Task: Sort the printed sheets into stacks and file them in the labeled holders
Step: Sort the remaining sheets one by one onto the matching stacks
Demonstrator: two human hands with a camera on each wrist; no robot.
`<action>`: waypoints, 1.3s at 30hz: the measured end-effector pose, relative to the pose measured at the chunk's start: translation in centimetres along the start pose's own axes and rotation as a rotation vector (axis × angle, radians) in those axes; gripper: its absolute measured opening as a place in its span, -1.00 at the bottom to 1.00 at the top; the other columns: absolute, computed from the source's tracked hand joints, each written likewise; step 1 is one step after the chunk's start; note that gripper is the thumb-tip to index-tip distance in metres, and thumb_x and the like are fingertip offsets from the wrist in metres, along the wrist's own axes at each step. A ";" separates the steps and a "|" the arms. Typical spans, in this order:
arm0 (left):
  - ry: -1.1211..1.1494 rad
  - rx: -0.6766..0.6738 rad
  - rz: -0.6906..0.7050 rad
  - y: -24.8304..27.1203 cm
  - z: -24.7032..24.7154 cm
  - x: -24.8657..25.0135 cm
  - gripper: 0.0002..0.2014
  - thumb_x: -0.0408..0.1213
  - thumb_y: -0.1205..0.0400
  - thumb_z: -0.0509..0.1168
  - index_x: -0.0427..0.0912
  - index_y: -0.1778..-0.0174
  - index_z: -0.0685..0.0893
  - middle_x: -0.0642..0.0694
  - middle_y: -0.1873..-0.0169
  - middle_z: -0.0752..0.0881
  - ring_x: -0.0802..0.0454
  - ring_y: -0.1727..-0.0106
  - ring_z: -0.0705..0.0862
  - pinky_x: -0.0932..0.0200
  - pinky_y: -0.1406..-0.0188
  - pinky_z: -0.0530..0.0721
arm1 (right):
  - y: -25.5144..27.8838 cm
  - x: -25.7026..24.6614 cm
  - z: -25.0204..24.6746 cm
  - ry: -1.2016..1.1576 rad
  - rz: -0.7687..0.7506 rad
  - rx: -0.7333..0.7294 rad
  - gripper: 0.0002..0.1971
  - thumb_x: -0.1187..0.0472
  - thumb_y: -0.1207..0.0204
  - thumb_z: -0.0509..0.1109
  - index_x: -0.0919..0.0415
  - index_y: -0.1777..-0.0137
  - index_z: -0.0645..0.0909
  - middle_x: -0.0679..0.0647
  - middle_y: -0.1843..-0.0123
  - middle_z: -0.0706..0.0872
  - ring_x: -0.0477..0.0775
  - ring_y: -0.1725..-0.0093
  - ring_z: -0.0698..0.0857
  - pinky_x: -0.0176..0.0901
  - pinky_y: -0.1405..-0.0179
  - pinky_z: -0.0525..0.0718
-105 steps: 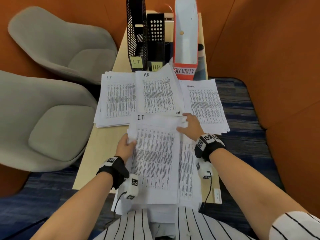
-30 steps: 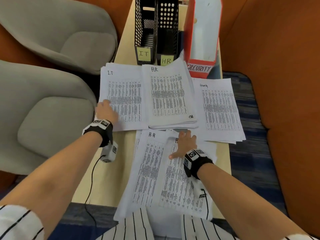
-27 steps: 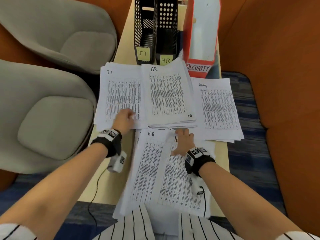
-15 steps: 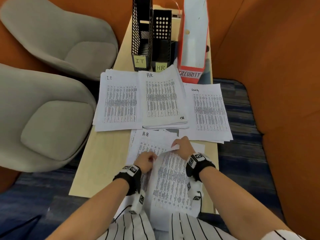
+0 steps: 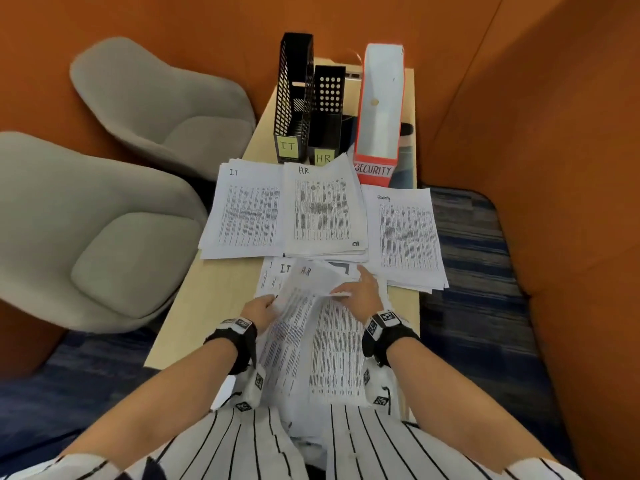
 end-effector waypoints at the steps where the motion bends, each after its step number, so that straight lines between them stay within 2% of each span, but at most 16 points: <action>1: 0.034 0.003 0.014 0.6 -0.1 0.6 -0.90 -0.33 -0.61 0.25 -0.17 0.01 0.64 -0.14 0.12 0.64 -0.15 -0.02 0.60 0.18 0.20 0.43 | -0.3 -0.8 -0.5 0.060 -0.049 0.018 -0.74 0.09 -0.46 0.55 0.07 -0.13 0.79 0.14 -0.69 0.22 0.25 -0.69 0.08 -0.11 -0.68 0.01; 3: 0.173 0.024 0.047 1.6 -0.5 2.0 -0.88 -0.37 -0.60 0.24 -0.09 0.22 0.59 -0.07 0.23 0.58 -0.09 0.05 0.54 0.18 0.30 0.38 | -0.9 -2.1 -1.3 0.141 -0.114 -0.032 -0.77 -0.08 -0.45 0.51 -0.08 -0.06 0.78 -0.01 -0.66 0.28 0.18 -0.68 0.13 0.25 -0.67 -0.11; 5: 0.384 0.042 0.040 2.1 -0.9 3.2 -0.82 -0.37 -0.66 0.16 -0.12 -0.03 0.65 -0.10 -0.04 0.65 -0.16 -0.21 0.56 0.11 0.00 0.50 | -1.1 -3.4 -2.0 0.048 -0.124 -0.091 -0.74 -0.16 -0.41 0.48 -0.07 0.00 0.76 -0.06 -0.31 0.68 0.15 -0.38 0.59 0.39 -0.57 0.24; 8: 0.625 0.059 0.045 3.2 -1.6 4.9 -0.43 0.09 -0.67 0.15 -0.18 -0.52 0.38 -0.10 -0.47 0.46 -0.10 -0.52 0.40 -0.03 -0.48 0.33 | -1.0 -5.3 -3.3 0.003 -0.142 -0.014 -0.62 -0.18 -0.43 0.47 0.15 0.03 0.72 0.06 0.08 0.79 0.10 0.06 0.72 0.02 -0.09 0.63; 11: 0.506 0.008 0.148 3.6 -1.4 6.2 -0.26 0.25 -0.37 0.46 0.01 -0.42 0.47 0.06 -0.26 0.66 0.08 -0.29 0.64 0.03 -0.27 0.61 | -0.8 -7.4 -4.6 -0.045 -0.164 0.111 -0.66 -0.13 -0.46 0.48 0.12 0.24 0.53 0.01 0.26 0.65 0.04 0.23 0.61 -0.14 0.31 0.47; 14: 0.453 0.078 0.217 3.4 -1.5 6.9 -0.64 -0.25 -0.46 0.50 -0.09 -0.15 0.60 0.02 0.08 0.74 -0.03 -0.01 0.73 0.23 0.14 0.62 | -1.0 -8.5 -5.6 -0.146 -0.245 0.157 -0.67 -0.05 -0.38 0.57 0.01 0.02 0.52 0.02 -0.02 0.65 0.09 -0.06 0.63 0.02 -0.05 0.62; 18: 0.562 0.145 0.183 2.8 -5.2 7.0 -0.72 -0.42 -0.56 0.37 -0.24 -0.19 0.59 -0.20 -0.05 0.71 -0.13 -0.10 0.66 0.06 -0.11 0.58 | -0.6 -5.6 -7.6 -0.292 -0.029 0.479 -0.07 0.05 -0.30 0.65 0.10 -0.60 0.21 0.22 -0.60 0.26 0.25 -0.57 0.28 0.22 -0.56 0.31; 20: 0.618 0.110 0.179 2.4 -7.2 7.5 -0.69 -0.46 -0.55 0.35 -0.33 -0.22 0.59 -0.24 -0.12 0.71 -0.15 -0.16 0.64 -0.01 -0.26 0.55 | -0.2 -3.3 -7.8 -0.677 0.178 0.324 0.13 0.02 -0.25 0.69 0.19 -0.68 0.03 0.24 -0.64 0.24 0.26 -0.60 0.28 0.23 -0.60 0.26; 21: 0.642 0.086 0.201 2.4 -8.1 8.1 -0.65 -0.47 -0.54 0.35 -0.34 -0.26 0.59 -0.25 -0.15 0.70 -0.18 -0.21 0.64 -0.04 -0.32 0.52 | 0.2 -2.7 -7.6 -0.848 0.219 0.165 0.12 0.01 -0.24 0.69 0.21 -0.68 0.08 0.21 -0.60 0.35 0.25 -0.57 0.37 0.22 -0.60 0.27; 23: 0.719 0.043 0.253 2.5 -9.6 9.1 -0.65 -0.44 -0.49 0.36 -0.26 -0.21 0.60 -0.20 -0.13 0.70 -0.16 -0.24 0.61 -0.04 -0.34 0.50 | 0.7 -3.0 -7.2 -1.013 0.141 -0.041 -0.31 0.15 -0.38 0.60 0.23 -0.49 0.45 0.15 -0.41 0.64 0.22 -0.42 0.58 0.14 -0.50 0.46; 25: 0.755 0.056 0.311 2.9 -10.8 10.1 -0.78 -0.39 -0.47 0.35 -0.10 -0.01 0.59 -0.11 -0.02 0.68 -0.08 -0.15 0.60 0.03 -0.23 0.53 | 1.1 -4.8 -7.3 -1.062 0.021 0.035 -0.70 0.38 -0.53 0.43 0.21 -0.25 0.64 0.16 -0.28 0.74 0.20 -0.28 0.69 -0.07 -0.21 0.68; 27: 0.734 0.091 0.374 3.3 -11.5 10.2 -0.86 -0.40 -0.50 0.30 -0.14 0.07 0.58 -0.11 0.07 0.66 -0.04 -0.02 0.61 0.12 -0.03 0.57 | 1.0 -6.3 -7.4 -1.096 -0.037 0.124 -0.74 0.43 -0.55 0.37 0.19 -0.19 0.66 0.16 -0.23 0.77 0.15 -0.20 0.74 -0.11 -0.07 0.72; 30: 0.651 0.089 0.411 2.1 -10.9 8.3 -0.72 -0.50 -0.55 0.21 -0.24 -0.16 0.59 -0.16 -0.01 0.67 -0.07 -0.05 0.63 0.11 -0.05 0.56 | 0.9 -7.0 -6.1 -1.047 -0.037 0.146 -0.67 0.45 -0.50 0.40 0.26 -0.25 0.66 0.16 -0.21 0.77 0.15 -0.19 0.74 -0.01 -0.16 0.70; 34: 0.422 -0.129 0.310 -0.3 -9.1 4.5 -0.62 -0.12 -0.32 0.21 -0.08 -0.05 0.60 -0.07 0.05 0.65 -0.02 0.03 0.61 0.10 -0.04 0.54 | 1.1 -6.5 -2.1 -0.783 0.096 0.100 -0.58 0.53 -0.42 0.40 0.26 -0.27 0.61 0.10 -0.22 0.75 0.09 -0.19 0.70 0.08 -0.27 0.63; 37: 0.201 -0.224 0.306 -2.5 -8.5 2.3 -0.51 0.08 -0.51 0.26 0.06 -0.37 0.53 0.10 -0.26 0.58 0.08 -0.28 0.53 0.10 -0.27 0.44 | 0.7 -6.8 -0.8 -0.692 0.183 0.210 -0.73 0.48 -0.49 0.32 0.32 -0.17 0.62 0.31 -0.19 0.73 0.35 -0.21 0.68 0.26 -0.34 0.59; 39: 0.235 -0.121 0.322 -3.8 -9.3 2.0 -0.77 -0.09 -0.66 0.24 0.11 -0.23 0.61 0.14 -0.13 0.68 0.13 -0.20 0.62 0.33 -0.09 0.49 | 0.3 -7.7 -1.2 -0.716 0.175 0.252 -0.77 0.39 -0.55 0.33 0.27 -0.19 0.60 0.25 -0.16 0.74 0.31 -0.19 0.69 0.22 -0.29 0.62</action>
Point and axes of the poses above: each hand's wrist, its own y-axis away from the middle knuckle, its own z-axis out of the palm, x = y × z, the point moved 1 cm from there along -y, towards the middle knuckle
